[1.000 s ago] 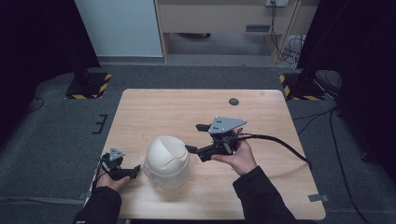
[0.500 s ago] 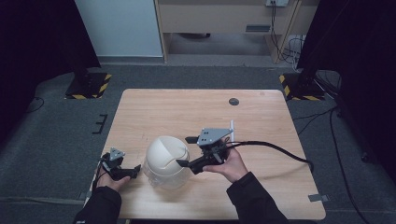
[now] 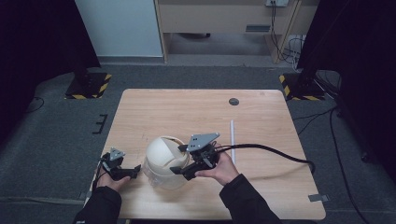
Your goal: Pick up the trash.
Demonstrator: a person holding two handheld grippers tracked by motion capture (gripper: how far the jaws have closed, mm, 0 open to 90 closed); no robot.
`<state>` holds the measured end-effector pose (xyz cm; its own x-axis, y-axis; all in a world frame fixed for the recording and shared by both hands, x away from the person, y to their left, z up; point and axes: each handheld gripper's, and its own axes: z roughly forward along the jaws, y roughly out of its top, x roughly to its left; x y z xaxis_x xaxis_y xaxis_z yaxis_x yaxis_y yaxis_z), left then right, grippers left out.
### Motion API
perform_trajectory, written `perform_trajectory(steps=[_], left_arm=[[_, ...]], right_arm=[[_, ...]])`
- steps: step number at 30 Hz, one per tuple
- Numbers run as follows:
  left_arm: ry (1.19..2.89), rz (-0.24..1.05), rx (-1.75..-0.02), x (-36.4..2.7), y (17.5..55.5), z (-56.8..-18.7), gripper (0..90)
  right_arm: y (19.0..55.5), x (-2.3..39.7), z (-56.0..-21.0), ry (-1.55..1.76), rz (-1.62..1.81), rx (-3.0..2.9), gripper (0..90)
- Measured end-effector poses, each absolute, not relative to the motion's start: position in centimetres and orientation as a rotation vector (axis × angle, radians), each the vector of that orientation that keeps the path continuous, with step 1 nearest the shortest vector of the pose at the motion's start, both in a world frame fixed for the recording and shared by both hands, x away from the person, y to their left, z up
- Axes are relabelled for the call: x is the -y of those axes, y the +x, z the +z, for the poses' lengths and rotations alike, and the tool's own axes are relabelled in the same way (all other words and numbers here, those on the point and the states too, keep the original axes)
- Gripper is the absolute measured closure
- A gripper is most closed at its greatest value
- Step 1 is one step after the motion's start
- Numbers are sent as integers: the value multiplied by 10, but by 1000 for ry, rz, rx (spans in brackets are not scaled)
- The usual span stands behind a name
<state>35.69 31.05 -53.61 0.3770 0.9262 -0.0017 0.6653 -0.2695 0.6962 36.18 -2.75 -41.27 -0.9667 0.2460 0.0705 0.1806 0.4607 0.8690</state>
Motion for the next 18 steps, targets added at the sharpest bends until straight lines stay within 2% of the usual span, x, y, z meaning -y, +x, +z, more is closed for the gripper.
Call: perform_trajectory(steps=[18], left_arm=[[2030, 551, -1364, -310, 357, -536, 0]], right_arm=[[366, 18, -420, 445, 1616, -2695, 200]])
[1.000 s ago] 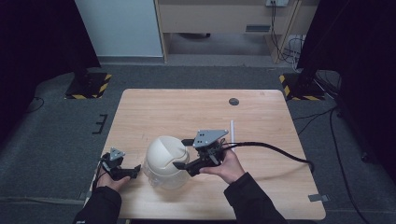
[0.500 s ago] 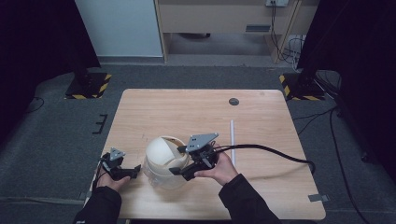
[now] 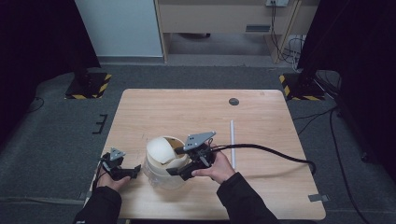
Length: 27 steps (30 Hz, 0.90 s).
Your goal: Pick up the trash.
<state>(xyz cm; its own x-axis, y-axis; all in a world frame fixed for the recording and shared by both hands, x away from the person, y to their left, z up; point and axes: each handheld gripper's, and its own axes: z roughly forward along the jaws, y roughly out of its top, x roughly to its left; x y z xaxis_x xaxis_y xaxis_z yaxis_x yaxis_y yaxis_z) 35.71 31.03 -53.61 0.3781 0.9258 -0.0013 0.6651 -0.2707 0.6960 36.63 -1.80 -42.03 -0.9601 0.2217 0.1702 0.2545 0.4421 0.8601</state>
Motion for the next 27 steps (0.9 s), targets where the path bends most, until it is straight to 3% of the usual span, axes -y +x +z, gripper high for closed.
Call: perform_trajectory(steps=[13, 27], left_arm=[[2030, 551, -1365, -310, 357, -536, 0], [2030, 551, -1365, -310, 357, -536, 0]], right_arm=[[368, 12, -410, -514, -1664, 2577, 203], [366, 33, -384, -498, -1713, 2651, 190]])
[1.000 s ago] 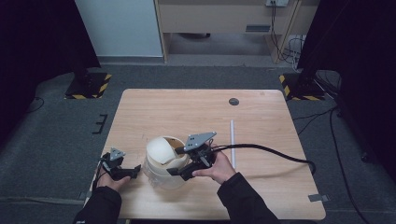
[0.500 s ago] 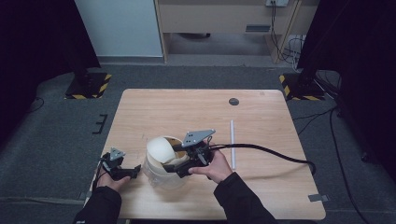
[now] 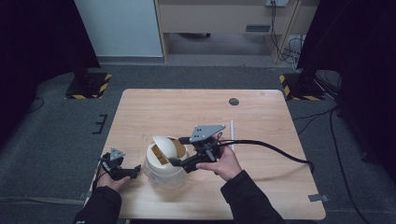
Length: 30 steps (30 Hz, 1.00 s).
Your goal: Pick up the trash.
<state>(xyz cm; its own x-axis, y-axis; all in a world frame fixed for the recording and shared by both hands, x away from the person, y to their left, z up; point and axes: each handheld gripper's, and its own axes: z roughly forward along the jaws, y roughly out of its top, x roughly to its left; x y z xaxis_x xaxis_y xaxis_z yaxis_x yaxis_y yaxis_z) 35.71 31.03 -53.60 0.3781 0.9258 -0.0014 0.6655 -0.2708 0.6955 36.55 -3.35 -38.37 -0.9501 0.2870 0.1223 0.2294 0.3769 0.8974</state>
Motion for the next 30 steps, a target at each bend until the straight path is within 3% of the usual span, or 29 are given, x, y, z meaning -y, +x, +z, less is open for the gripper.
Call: perform_trajectory(steps=[6, 13, 23, 30], left_arm=[[2031, 551, -1363, -310, 357, -536, 0], [2031, 550, -1361, -309, 357, -536, 0], [2031, 550, -1362, -309, 357, -536, 0], [2030, 550, -1362, -309, 357, -536, 0]], right_arm=[[363, 66, -359, 478, 1549, -2520, 189], [371, 117, -358, 686, 1592, -2364, 184], [390, 175, -409, 1033, 1350, -2171, 162], [398, 192, -445, 1150, 1253, -2116, 184]])
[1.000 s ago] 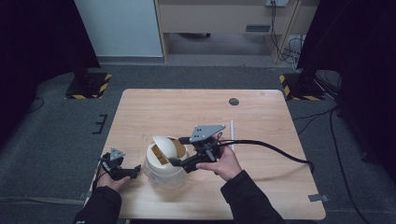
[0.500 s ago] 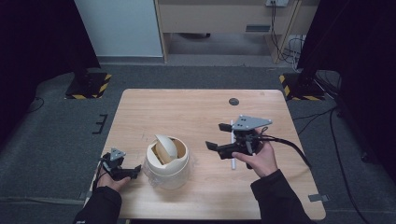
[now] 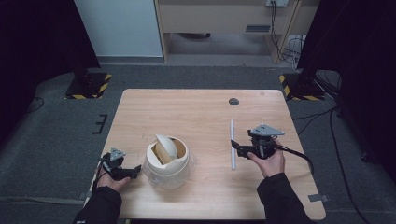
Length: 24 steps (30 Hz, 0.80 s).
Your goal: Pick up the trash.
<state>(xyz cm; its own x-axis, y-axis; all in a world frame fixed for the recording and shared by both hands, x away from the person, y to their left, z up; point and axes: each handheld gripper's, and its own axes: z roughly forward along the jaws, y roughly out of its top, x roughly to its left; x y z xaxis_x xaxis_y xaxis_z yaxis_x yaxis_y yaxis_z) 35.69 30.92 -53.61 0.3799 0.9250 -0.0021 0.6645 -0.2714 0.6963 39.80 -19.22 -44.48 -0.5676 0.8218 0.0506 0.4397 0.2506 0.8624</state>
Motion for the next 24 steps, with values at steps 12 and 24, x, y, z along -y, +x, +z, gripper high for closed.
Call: perform_trajectory(steps=[12, 24], left_arm=[[2036, 541, -1357, -309, 358, -536, 0], [2037, 541, -1353, -310, 360, -536, 0]], right_arm=[[416, 196, -495, 1303, 1054, -2145, 316], [420, 184, -520, 1348, 909, -2237, 406]])
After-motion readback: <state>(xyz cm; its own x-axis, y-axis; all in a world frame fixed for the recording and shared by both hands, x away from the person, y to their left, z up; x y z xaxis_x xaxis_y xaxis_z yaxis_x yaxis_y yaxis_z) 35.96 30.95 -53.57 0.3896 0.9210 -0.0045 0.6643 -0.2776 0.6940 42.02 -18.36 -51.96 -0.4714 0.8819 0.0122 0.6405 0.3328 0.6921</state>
